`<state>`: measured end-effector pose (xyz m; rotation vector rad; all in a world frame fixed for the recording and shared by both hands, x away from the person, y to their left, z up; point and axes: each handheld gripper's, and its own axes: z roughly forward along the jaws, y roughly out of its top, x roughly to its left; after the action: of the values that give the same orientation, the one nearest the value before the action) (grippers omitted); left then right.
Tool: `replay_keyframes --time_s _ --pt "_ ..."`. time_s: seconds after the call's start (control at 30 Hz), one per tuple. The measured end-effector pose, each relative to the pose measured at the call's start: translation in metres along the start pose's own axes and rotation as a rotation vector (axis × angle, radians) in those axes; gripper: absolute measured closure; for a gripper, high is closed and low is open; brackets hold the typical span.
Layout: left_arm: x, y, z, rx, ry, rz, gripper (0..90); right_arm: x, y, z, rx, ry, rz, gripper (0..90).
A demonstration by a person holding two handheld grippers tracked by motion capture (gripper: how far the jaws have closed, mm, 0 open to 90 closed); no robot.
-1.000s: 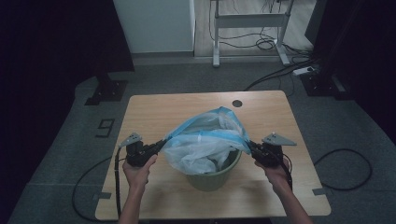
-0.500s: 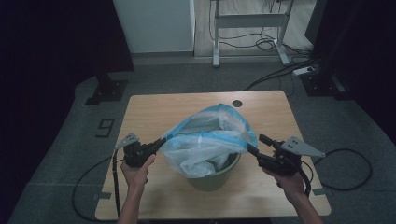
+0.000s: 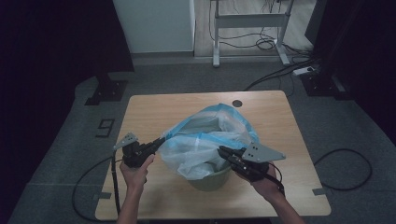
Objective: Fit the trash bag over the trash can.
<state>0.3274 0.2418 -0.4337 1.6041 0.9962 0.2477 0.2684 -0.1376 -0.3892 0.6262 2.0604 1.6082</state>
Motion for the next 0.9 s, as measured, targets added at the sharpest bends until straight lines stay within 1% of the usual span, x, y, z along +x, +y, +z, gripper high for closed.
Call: replay_keyframes --time_s 0.07,0.13,0.23,0.27,0.37,0.4,0.43,0.53,0.57,0.63,0.7,0.73,0.83,0.87,0.9 --pt "0.000 0.000 -0.003 0.000 -0.001 0.004 86.6 0.005 -0.004 -0.010 -0.039 0.046 0.009 88.7" --pt "-0.001 -0.001 -0.005 -0.001 -0.001 0.008 86.6 0.012 -0.011 -0.019 -0.053 0.103 0.016 88.8" --pt "-0.003 -0.003 -0.007 0.001 -0.003 0.013 86.6 0.025 -0.024 -0.030 -0.045 0.180 0.024 88.8" --pt "-0.003 -0.004 -0.008 0.001 -0.004 0.012 86.6 0.028 -0.027 -0.031 -0.044 0.197 0.030 88.8" --pt "-0.005 -0.005 -0.007 0.011 -0.009 0.014 86.7 0.039 -0.038 -0.033 -0.026 0.236 0.024 88.9" --pt "-0.006 -0.006 -0.007 0.019 -0.012 0.019 86.7 0.041 -0.041 -0.033 -0.020 0.243 0.019 88.8" --pt "-0.006 -0.007 -0.006 0.025 -0.015 0.021 86.8 0.044 -0.046 -0.031 -0.001 0.243 0.008 88.8" --pt "-0.007 -0.009 -0.005 0.047 -0.027 0.023 87.2 0.046 -0.061 -0.025 0.039 0.256 0.024 88.9" --pt "-0.008 -0.011 -0.004 0.055 -0.032 0.024 87.6 0.047 -0.063 -0.023 0.048 0.259 0.021 88.9" --pt "-0.009 -0.013 -0.003 0.083 -0.018 0.041 88.2 0.049 -0.070 -0.018 0.080 0.261 0.011 88.9" --pt "-0.009 -0.016 -0.003 0.093 -0.025 0.033 88.4 0.049 -0.077 -0.013 0.118 0.248 0.002 88.8" --pt "-0.009 -0.017 -0.002 0.099 -0.024 0.030 88.4 0.047 -0.081 -0.010 0.133 0.242 0.008 88.8" --pt "-0.008 -0.020 -0.002 0.112 -0.026 0.024 87.3 0.039 -0.093 -0.003 0.177 0.212 0.040 88.8" --pt "-0.008 -0.020 -0.002 0.112 -0.022 0.023 85.8 0.036 -0.097 -0.002 0.188 0.202 0.055 88.8" --pt "-0.008 -0.019 -0.003 0.107 -0.023 0.023 81.8 0.032 -0.100 0.000 0.197 0.184 0.072 88.8"
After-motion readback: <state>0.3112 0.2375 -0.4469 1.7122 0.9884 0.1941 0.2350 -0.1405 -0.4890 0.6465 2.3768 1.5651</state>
